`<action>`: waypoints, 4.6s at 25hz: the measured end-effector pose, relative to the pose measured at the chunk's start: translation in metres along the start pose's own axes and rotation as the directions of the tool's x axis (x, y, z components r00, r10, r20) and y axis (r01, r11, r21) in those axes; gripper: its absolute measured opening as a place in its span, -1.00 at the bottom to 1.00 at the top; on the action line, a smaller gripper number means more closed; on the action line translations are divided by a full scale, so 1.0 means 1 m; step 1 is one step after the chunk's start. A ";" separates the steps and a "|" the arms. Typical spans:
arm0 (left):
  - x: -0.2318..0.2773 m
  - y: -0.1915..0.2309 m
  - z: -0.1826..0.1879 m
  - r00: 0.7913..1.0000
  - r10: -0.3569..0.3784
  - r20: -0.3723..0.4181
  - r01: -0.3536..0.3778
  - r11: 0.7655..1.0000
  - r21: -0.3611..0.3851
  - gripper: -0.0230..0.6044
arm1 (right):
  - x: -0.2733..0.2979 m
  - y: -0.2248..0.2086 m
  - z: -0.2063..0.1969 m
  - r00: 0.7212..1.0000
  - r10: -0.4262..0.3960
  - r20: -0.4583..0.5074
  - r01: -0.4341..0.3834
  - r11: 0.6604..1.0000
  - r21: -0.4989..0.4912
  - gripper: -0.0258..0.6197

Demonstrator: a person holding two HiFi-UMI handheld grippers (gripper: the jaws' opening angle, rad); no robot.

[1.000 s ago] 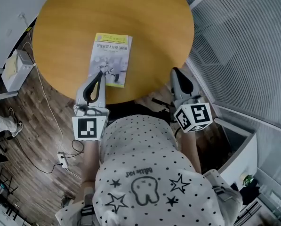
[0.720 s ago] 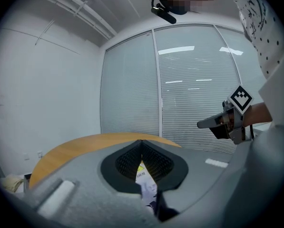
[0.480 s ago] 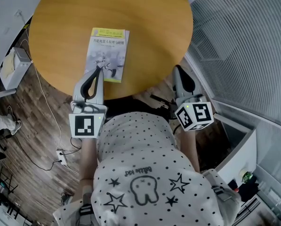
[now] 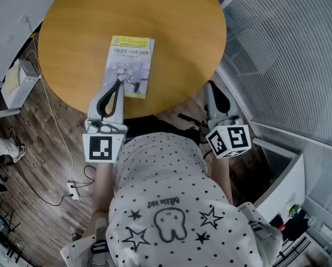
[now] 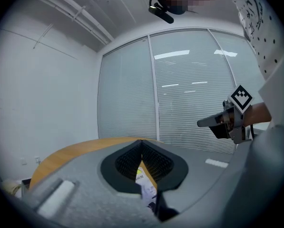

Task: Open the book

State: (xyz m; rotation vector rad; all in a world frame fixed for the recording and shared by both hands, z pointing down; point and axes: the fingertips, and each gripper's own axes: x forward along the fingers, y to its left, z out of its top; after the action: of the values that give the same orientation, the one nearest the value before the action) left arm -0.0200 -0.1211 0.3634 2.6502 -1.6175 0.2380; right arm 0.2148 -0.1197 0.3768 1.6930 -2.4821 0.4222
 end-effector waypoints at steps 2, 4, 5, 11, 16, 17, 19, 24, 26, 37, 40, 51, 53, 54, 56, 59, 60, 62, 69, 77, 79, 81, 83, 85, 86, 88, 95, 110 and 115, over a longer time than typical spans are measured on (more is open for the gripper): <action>-0.001 0.000 0.002 1.000 0.003 0.011 -0.003 1.000 0.007 -0.90 | -0.002 0.001 0.000 1.000 0.003 0.003 -0.003 1.000 0.000 -0.91; -0.001 -0.002 0.003 1.000 0.005 0.014 -0.005 1.000 0.010 -0.90 | -0.005 -0.001 0.001 1.000 0.002 0.005 -0.002 1.000 0.002 -0.91; -0.001 -0.002 0.004 1.000 0.004 0.016 -0.004 1.000 0.011 -0.90 | -0.006 -0.002 0.001 1.000 0.001 0.007 -0.001 1.000 0.002 -0.91; 0.001 -0.009 0.005 0.999 -0.022 0.024 0.021 0.999 0.025 -0.90 | -0.008 -0.003 -0.001 1.000 0.017 -0.001 -0.017 1.000 -0.011 -0.91; 0.000 -0.010 0.004 0.999 -0.028 0.024 0.027 0.999 0.038 -0.90 | -0.009 -0.001 0.002 1.000 0.028 -0.002 -0.028 0.999 -0.018 -0.91; 0.000 -0.010 0.003 0.999 -0.028 0.023 0.027 0.999 0.040 -0.90 | -0.009 0.000 0.002 1.000 0.029 -0.003 -0.029 0.999 -0.020 -0.91; -0.001 -0.008 0.003 0.999 -0.029 0.021 0.028 0.999 0.045 -0.90 | -0.009 0.000 0.002 1.000 0.029 -0.004 -0.029 0.999 -0.024 -0.91; -0.003 -0.009 -0.001 0.999 -0.045 0.006 0.045 0.996 0.072 -0.90 | -0.010 0.000 0.004 1.000 0.026 -0.003 -0.026 0.999 -0.025 -0.91; -0.003 -0.009 -0.005 0.999 -0.046 0.000 0.046 0.996 0.074 -0.90 | -0.010 -0.001 0.002 1.000 0.025 -0.001 -0.025 0.999 -0.024 -0.91; -0.007 -0.008 -0.007 0.999 -0.039 -0.009 0.040 0.996 0.079 -0.90 | -0.016 -0.003 0.000 1.000 0.012 0.005 -0.012 1.000 -0.013 -0.91; -0.007 -0.008 -0.010 0.999 -0.038 -0.012 0.039 0.996 0.082 -0.90 | -0.017 -0.005 0.000 1.000 0.006 0.008 -0.006 1.000 -0.012 -0.91; -0.007 -0.006 -0.031 0.997 -0.049 -0.064 0.057 0.989 0.140 -0.89 | -0.021 -0.006 -0.004 1.000 0.001 0.007 -0.001 1.000 -0.006 -0.91; -0.005 -0.008 -0.045 0.992 -0.057 -0.117 0.080 0.976 0.204 -0.89 | -0.021 -0.006 -0.006 1.000 0.003 0.004 -0.003 1.000 -0.006 -0.91; -0.003 -0.010 -0.053 0.987 -0.061 -0.146 0.095 0.967 0.237 -0.89 | -0.021 -0.006 -0.007 1.000 0.004 0.003 -0.004 1.000 -0.006 -0.91; -0.002 -0.013 -0.069 0.974 -0.069 -0.214 0.132 0.947 0.294 -0.78 | -0.022 -0.006 -0.007 1.000 0.003 0.002 -0.003 1.000 -0.007 -0.91; 0.002 -0.020 -0.092 0.949 -0.102 -0.298 0.216 0.900 0.378 -0.56 | -0.026 -0.005 -0.009 1.000 -0.006 0.005 0.006 1.000 -0.003 -0.91; 0.004 -0.023 -0.099 0.941 -0.116 -0.319 0.247 0.880 0.406 -0.56 | -0.028 -0.005 -0.009 1.000 -0.009 0.007 0.009 1.000 -0.001 -0.91; 0.006 -0.032 -0.112 0.923 -0.145 -0.357 0.306 0.840 0.449 -0.55 | -0.030 -0.006 -0.009 1.000 -0.012 0.008 0.012 1.000 0.002 -0.91; 0.019 -0.051 -0.151 0.850 -0.238 -0.470 0.459 0.772 0.440 -0.46 | -0.036 -0.014 -0.011 0.999 -0.035 0.007 0.035 0.999 0.017 -0.91; 0.023 -0.073 -0.213 0.701 -0.309 -0.643 0.639 0.672 0.373 -0.30 | -0.047 -0.024 -0.010 0.998 -0.060 0.017 0.060 0.998 0.030 -0.91; 0.025 -0.081 -0.220 0.676 -0.310 -0.669 0.667 0.644 0.375 -0.27 | -0.054 -0.030 -0.009 0.997 -0.076 0.017 0.076 0.997 0.034 -0.91; 0.027 -0.086 -0.226 0.655 -0.308 -0.690 0.690 0.615 0.381 -0.25 | -0.057 -0.035 -0.010 0.996 -0.091 0.013 0.090 0.995 0.038 -0.91; 0.031 -0.086 -0.234 0.633 -0.304 -0.712 0.713 0.587 0.383 -0.23 | -0.057 -0.037 -0.010 0.994 -0.105 0.010 0.104 0.994 0.040 -0.91; 0.034 -0.085 -0.242 0.615 -0.295 -0.731 0.729 0.566 0.385 -0.22 | -0.057 -0.039 -0.010 0.993 -0.120 0.009 0.119 0.992 0.041 -0.91; 0.035 -0.084 -0.246 0.610 -0.287 -0.739 0.732 0.562 0.386 -0.22 | -0.058 -0.041 -0.009 0.992 -0.126 0.010 0.126 0.991 0.042 -0.91; 0.036 -0.083 -0.250 0.605 -0.270 -0.749 0.728 0.568 0.383 -0.22 | -0.059 -0.043 -0.009 0.991 -0.134 0.012 0.133 0.990 0.045 -0.91; 0.038 -0.077 -0.242 0.600 -0.289 -0.746 0.701 0.641 0.315 -0.17 | -0.062 -0.050 -0.008 0.990 -0.141 0.021 0.140 0.988 0.060 -0.91; 0.033 -0.080 -0.232 0.657 -0.263 -0.706 0.631 0.704 0.326 -0.47 | -0.061 -0.050 -0.006 0.992 -0.125 0.025 0.123 0.990 0.067 -0.91; 0.041 -0.066 -0.208 0.739 -0.234 -0.632 0.536 0.772 0.341 -0.71 | -0.064 -0.051 -0.005 0.992 -0.128 0.024 0.126 0.990 0.063 -0.91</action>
State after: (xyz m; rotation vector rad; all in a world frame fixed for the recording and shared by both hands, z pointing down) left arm 0.0329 -0.1051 0.5784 2.7604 -0.8334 1.4441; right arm 0.2856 -0.0787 0.3750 1.8802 -2.3861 0.4688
